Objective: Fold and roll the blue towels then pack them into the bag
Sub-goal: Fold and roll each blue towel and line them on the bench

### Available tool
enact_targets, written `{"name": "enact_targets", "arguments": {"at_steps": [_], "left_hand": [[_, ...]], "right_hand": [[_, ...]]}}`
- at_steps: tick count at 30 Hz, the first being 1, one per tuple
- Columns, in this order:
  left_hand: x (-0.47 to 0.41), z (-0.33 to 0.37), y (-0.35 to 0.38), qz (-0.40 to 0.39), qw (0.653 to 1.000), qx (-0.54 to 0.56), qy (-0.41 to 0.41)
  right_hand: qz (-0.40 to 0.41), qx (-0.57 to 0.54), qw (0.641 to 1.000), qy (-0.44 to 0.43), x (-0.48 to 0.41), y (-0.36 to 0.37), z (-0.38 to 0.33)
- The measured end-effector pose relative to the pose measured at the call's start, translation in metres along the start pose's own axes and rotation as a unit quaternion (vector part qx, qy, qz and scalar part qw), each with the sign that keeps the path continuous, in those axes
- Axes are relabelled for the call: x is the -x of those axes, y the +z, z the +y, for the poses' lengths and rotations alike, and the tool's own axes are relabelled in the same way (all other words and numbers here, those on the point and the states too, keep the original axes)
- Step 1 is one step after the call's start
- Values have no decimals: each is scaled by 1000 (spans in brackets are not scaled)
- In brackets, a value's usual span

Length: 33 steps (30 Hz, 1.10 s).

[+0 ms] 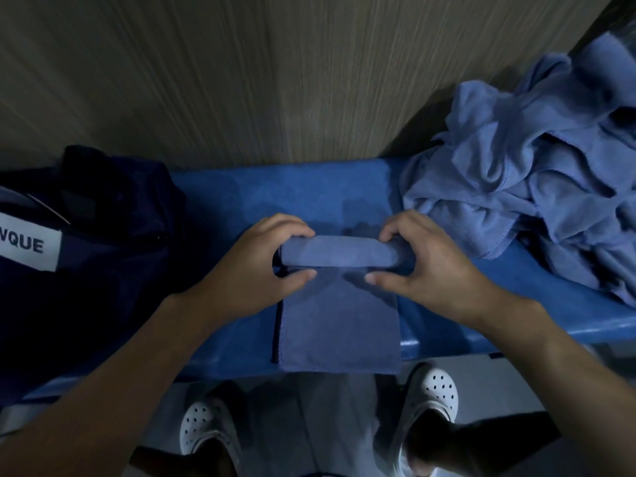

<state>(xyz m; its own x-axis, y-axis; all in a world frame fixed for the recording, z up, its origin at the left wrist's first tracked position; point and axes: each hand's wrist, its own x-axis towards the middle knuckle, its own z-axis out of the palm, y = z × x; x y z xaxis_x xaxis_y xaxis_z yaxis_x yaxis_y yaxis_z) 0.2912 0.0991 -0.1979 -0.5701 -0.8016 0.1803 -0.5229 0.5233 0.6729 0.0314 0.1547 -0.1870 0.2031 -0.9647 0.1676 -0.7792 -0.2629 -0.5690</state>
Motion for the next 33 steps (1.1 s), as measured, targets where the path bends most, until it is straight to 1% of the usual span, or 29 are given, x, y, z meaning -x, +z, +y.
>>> {"name": "enact_targets", "arguments": {"at_steps": [3,7,9,11,15,17,19,23,25,28,31,33], "left_hand": [[6,5,1,16,999,28,7],[8,5,6,19,997,66,-21],[7,2,7,19,998,61,-24],[7,-1,9,-2,998,44,-34],[9,-4,9,-58,997,11,-54],[9,-3,8,-78,995,-2,-64],[8,-2,8,-79,994,-4,-77],[3,-2,10,-72,990,-36,-120],[2,-3,11,-73,989,-41,-126],[1,-4,8,-79,989,-24,-125],[-2,-4,7,-71,990,11,-122],[-5,-4,8,-40,992,30,-119]], "right_hand": [[11,-26,1000,-7,8,1,-3],[16,-27,1000,0,11,6,-3],[24,-22,999,11,10,7,-3],[0,1,1000,30,10,6,-2],[-81,83,991,60,12,10,3],[-86,96,990,60,13,12,5],[-92,101,989,63,11,12,5],[-117,61,987,91,9,8,5],[-139,36,984,101,8,4,5],[-166,25,981,93,5,-1,4],[-157,-2,983,92,0,-1,2],[-123,-7,988,94,-5,1,3]]}}
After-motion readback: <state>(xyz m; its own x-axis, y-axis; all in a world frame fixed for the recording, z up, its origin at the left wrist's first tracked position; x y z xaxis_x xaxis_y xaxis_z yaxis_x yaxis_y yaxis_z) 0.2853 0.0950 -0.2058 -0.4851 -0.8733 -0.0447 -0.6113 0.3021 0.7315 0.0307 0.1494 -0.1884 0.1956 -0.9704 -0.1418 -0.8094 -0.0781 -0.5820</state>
